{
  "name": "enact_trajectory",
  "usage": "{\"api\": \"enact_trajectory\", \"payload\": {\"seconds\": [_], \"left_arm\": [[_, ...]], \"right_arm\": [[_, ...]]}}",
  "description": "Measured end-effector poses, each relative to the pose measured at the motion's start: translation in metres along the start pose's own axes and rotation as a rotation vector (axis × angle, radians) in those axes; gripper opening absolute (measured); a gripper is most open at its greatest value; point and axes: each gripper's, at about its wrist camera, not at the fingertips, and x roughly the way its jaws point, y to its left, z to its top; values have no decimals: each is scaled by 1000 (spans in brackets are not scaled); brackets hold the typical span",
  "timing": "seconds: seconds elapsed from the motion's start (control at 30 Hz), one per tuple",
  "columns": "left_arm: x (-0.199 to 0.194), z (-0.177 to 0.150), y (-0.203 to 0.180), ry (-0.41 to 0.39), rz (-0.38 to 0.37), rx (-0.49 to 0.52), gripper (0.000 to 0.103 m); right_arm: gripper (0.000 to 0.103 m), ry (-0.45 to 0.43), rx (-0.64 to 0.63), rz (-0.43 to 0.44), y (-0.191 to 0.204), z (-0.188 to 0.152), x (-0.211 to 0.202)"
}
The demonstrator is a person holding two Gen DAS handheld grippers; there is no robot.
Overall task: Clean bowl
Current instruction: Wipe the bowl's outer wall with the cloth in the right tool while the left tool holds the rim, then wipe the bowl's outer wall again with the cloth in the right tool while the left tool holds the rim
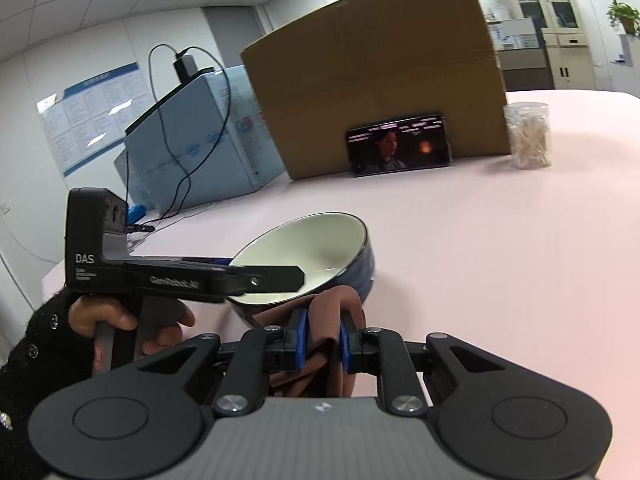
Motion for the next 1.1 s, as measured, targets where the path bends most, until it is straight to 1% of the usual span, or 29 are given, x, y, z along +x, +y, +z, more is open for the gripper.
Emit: {"api": "enact_trajectory", "payload": {"seconds": [0.1, 0.2, 0.33, 0.37, 0.4, 0.47, 0.57, 0.63, 0.83, 0.93, 1.03, 1.1], "left_arm": [[7, 13, 1, -9, -57, -8, 103], [21, 27, 4, 15, -154, -32, 103], [34, 31, 10, 52, -249, -82, 103], [33, 30, 11, 57, -274, -84, 103], [31, 28, 9, 59, -283, -74, 103], [27, 26, 7, 65, -288, -59, 103], [21, 23, 11, 62, -308, -80, 103], [17, 20, 10, 64, -308, -83, 103], [-5, 6, 4, 58, -268, -71, 103], [-21, -5, -1, 49, -235, -63, 103], [-31, -11, -5, 46, -224, -60, 103], [-35, -11, -6, 26, -204, -50, 103]], "right_arm": [[20, 3, -27, 14, 5, -1, 2], [20, 1, -37, 31, 8, -2, 2], [20, -7, -41, 44, 12, -3, 1], [20, -7, -42, 45, 13, -4, 1], [20, -6, -44, 46, 13, -3, 2], [20, -4, -42, 46, 12, -3, 2], [20, -4, -34, 48, 8, -3, 1], [20, -2, -43, 37, 7, -3, -1], [20, 5, -83, 16, 3, -1, -8], [20, 3, -85, 0, 0, 0, -9], [19, -7, -80, -27, -4, 2, -9], [19, -16, -63, -42, -8, 3, -9]]}}
